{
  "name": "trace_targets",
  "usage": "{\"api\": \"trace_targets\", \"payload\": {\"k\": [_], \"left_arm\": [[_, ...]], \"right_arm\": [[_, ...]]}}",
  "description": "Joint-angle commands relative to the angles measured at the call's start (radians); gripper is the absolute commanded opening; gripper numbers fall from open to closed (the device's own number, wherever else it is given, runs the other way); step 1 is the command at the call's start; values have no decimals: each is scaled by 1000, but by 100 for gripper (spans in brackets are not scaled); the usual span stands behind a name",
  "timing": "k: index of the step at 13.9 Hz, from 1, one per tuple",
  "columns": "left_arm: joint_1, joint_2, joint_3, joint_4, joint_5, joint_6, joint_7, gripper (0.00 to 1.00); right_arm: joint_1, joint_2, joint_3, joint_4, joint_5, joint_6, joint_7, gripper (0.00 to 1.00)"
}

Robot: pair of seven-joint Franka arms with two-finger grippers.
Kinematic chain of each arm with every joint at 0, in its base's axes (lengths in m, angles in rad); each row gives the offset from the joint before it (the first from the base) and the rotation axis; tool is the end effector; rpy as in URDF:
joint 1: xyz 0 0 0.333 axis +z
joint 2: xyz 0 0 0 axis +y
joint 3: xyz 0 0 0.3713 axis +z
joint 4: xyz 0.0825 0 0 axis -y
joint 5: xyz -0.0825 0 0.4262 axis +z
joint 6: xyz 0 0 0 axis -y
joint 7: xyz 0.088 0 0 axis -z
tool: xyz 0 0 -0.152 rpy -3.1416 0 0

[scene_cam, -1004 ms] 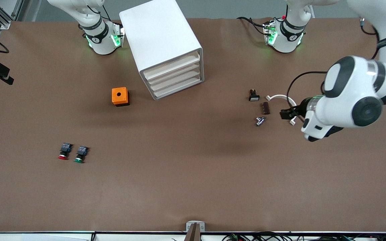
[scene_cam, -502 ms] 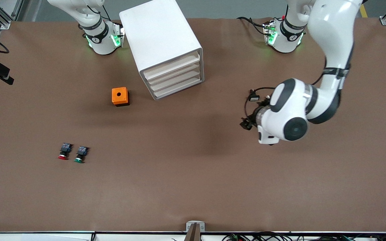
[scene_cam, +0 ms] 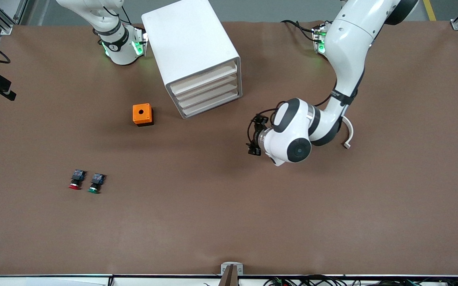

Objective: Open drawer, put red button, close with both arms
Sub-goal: 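Reach the left gripper toward the white cabinet's drawer handle, then grasp the drawer handle with the left gripper while the right gripper reaches the buttons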

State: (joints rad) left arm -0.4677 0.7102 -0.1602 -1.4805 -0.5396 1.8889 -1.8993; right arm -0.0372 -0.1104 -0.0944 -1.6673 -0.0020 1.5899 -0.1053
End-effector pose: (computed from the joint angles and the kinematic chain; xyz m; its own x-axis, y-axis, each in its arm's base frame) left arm 0.5829 -0.4750 0.2341 -0.0789 0.9259 -0.3694 0.8646 -0.1209 -0.4877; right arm 0.5540 -0.0766 0.6502 0.9991 -0.0260 0.0332 -0.0258 -0.9997 -0.0049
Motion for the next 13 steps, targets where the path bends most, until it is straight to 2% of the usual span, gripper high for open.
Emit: {"api": "trace_targets", "payload": {"k": [1, 6, 9, 13], "left_arm": [[-34, 14, 7, 20, -130, 3, -185, 100], [-52, 34, 5, 6, -337, -7, -219, 99], [-85, 58, 7, 12, -413, -7, -363, 97], [-86, 81, 7, 16, -456, -123, -425, 82]], "right_arm": [[-23, -31, 18, -28, -12, 5, -13, 100], [-23, -31, 18, -29, -10, 5, -13, 100], [-24, -23, 16, -6, -10, 2, -13, 100], [-29, 27, 16, 35, -10, 2, -7, 100]]}}
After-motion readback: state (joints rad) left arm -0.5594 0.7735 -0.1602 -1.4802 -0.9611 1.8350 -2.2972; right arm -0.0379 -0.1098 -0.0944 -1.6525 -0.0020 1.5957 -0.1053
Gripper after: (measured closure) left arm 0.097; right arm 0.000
